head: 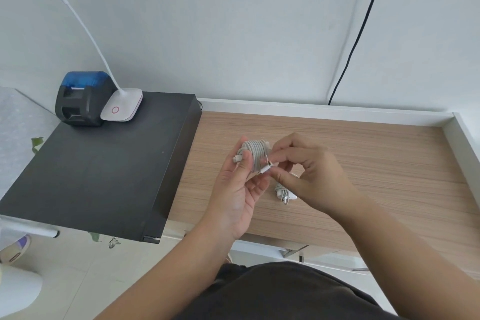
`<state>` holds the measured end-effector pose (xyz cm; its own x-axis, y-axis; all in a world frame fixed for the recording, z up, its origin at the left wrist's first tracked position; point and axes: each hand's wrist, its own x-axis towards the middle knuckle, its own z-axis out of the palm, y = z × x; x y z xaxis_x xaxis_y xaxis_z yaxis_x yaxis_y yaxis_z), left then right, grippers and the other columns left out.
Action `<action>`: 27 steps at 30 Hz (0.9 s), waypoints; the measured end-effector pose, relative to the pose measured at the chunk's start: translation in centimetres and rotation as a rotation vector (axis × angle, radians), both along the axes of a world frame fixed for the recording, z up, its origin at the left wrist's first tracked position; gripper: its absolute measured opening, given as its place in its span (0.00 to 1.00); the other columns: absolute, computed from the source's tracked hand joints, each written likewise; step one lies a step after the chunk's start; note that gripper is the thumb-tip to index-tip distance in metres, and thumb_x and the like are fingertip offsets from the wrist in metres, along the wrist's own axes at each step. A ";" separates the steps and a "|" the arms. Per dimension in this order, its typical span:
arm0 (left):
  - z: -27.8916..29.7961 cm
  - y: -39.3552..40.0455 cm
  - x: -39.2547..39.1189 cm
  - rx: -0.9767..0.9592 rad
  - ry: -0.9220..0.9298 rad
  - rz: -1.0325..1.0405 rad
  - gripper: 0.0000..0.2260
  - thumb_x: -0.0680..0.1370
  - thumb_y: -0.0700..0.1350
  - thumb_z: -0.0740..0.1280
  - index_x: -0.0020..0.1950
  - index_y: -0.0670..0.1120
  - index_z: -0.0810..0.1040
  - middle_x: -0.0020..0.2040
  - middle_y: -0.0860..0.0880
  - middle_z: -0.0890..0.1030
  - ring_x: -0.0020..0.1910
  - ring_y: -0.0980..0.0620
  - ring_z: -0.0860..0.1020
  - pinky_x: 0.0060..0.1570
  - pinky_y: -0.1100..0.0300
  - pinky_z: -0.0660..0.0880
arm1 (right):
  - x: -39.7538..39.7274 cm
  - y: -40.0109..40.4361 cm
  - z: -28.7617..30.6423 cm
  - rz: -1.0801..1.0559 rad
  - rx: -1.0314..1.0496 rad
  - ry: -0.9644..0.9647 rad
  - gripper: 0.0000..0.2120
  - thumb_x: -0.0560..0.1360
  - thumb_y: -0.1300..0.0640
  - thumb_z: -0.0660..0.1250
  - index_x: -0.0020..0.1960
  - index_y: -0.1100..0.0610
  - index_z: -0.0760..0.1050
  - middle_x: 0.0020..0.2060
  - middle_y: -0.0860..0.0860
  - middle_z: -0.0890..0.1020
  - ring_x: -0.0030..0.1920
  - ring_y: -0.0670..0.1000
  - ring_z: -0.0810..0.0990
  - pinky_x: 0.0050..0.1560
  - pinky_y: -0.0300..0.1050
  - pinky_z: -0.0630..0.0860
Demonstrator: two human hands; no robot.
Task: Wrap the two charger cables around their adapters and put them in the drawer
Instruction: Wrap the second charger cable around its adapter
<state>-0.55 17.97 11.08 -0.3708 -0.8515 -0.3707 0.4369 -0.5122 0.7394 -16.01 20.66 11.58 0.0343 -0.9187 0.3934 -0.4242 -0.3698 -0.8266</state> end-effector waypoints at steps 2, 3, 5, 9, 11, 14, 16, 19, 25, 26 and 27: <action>-0.1 0.1 0.3 -0.063 -0.063 -0.046 0.22 0.72 0.54 0.68 0.67 0.58 0.74 0.57 0.48 0.83 0.50 0.51 0.82 0.44 0.60 0.79 | 0.0 0.0 0.3 -0.015 0.035 -0.053 0.07 0.70 0.62 0.74 0.44 0.51 0.82 0.41 0.48 0.81 0.37 0.48 0.79 0.40 0.42 0.78; -0.1 0.2 0.4 -0.092 -0.087 -0.061 0.22 0.71 0.55 0.68 0.66 0.59 0.74 0.58 0.49 0.83 0.53 0.49 0.82 0.45 0.58 0.78 | 0.1 0.0 0.4 -0.018 0.080 -0.120 0.06 0.70 0.61 0.74 0.42 0.51 0.82 0.39 0.49 0.81 0.37 0.50 0.80 0.39 0.45 0.78; -0.1 0.2 0.6 -0.136 -0.096 -0.075 0.24 0.69 0.57 0.70 0.65 0.60 0.74 0.59 0.48 0.83 0.56 0.45 0.82 0.50 0.55 0.78 | 0.1 0.0 0.8 -0.007 0.205 -0.327 0.04 0.68 0.59 0.76 0.39 0.53 0.82 0.35 0.52 0.83 0.35 0.55 0.81 0.38 0.48 0.78; -0.2 -0.1 0.9 -0.168 -0.021 -0.062 0.29 0.59 0.56 0.81 0.59 0.59 0.80 0.58 0.46 0.83 0.54 0.47 0.83 0.47 0.59 0.80 | 0.3 -0.3 1.8 0.040 0.365 -0.605 0.05 0.66 0.60 0.74 0.39 0.61 0.80 0.31 0.55 0.83 0.32 0.50 0.82 0.34 0.38 0.79; -0.4 -0.4 1.0 -0.170 0.011 -0.052 0.30 0.57 0.54 0.83 0.58 0.58 0.81 0.57 0.47 0.83 0.50 0.50 0.83 0.42 0.62 0.80 | 0.2 -0.4 2.1 0.043 0.420 -0.645 0.08 0.65 0.59 0.73 0.39 0.63 0.78 0.30 0.55 0.83 0.31 0.49 0.82 0.33 0.37 0.79; -0.5 -0.7 1.0 -0.161 0.057 -0.077 0.31 0.58 0.52 0.83 0.60 0.55 0.80 0.55 0.47 0.83 0.45 0.52 0.83 0.38 0.64 0.80 | 0.1 -0.6 2.2 0.065 0.471 -0.664 0.09 0.66 0.58 0.72 0.40 0.64 0.77 0.31 0.56 0.83 0.31 0.49 0.83 0.32 0.37 0.79; -0.4 -0.8 0.9 -0.158 0.060 -0.126 0.33 0.60 0.53 0.82 0.63 0.54 0.78 0.54 0.48 0.84 0.43 0.54 0.82 0.36 0.64 0.79 | 0.2 -0.6 2.2 0.058 0.467 -0.684 0.11 0.66 0.58 0.72 0.41 0.65 0.76 0.30 0.56 0.82 0.31 0.50 0.83 0.32 0.37 0.79; -0.3 -0.8 1.0 -0.170 0.030 -0.164 0.32 0.59 0.55 0.82 0.62 0.53 0.79 0.53 0.48 0.82 0.39 0.56 0.80 0.31 0.65 0.77 | 0.2 -0.7 2.4 0.002 0.430 -0.709 0.13 0.66 0.59 0.72 0.42 0.69 0.75 0.29 0.56 0.82 0.29 0.51 0.83 0.30 0.38 0.78; -0.2 -1.3 1.4 -0.174 0.007 -0.211 0.33 0.60 0.54 0.82 0.64 0.52 0.79 0.54 0.45 0.79 0.42 0.50 0.81 0.28 0.65 0.75 | 0.7 -0.7 2.5 -0.176 0.422 -0.757 0.10 0.64 0.61 0.75 0.40 0.65 0.77 0.27 0.56 0.81 0.28 0.49 0.80 0.29 0.37 0.76; -0.2 -1.2 1.5 -0.165 0.022 -0.221 0.33 0.60 0.53 0.82 0.64 0.52 0.79 0.53 0.46 0.80 0.42 0.49 0.81 0.28 0.65 0.75 | 0.8 -0.6 2.5 -0.199 0.431 -0.786 0.10 0.64 0.63 0.75 0.42 0.63 0.77 0.27 0.56 0.80 0.27 0.50 0.79 0.29 0.37 0.76; -0.2 -1.2 1.6 -0.156 0.039 -0.230 0.33 0.60 0.53 0.82 0.64 0.53 0.79 0.52 0.47 0.81 0.43 0.49 0.80 0.29 0.65 0.75 | 0.8 -0.6 2.5 -0.220 0.445 -0.805 0.10 0.65 0.65 0.75 0.45 0.62 0.77 0.28 0.56 0.80 0.27 0.50 0.78 0.29 0.38 0.76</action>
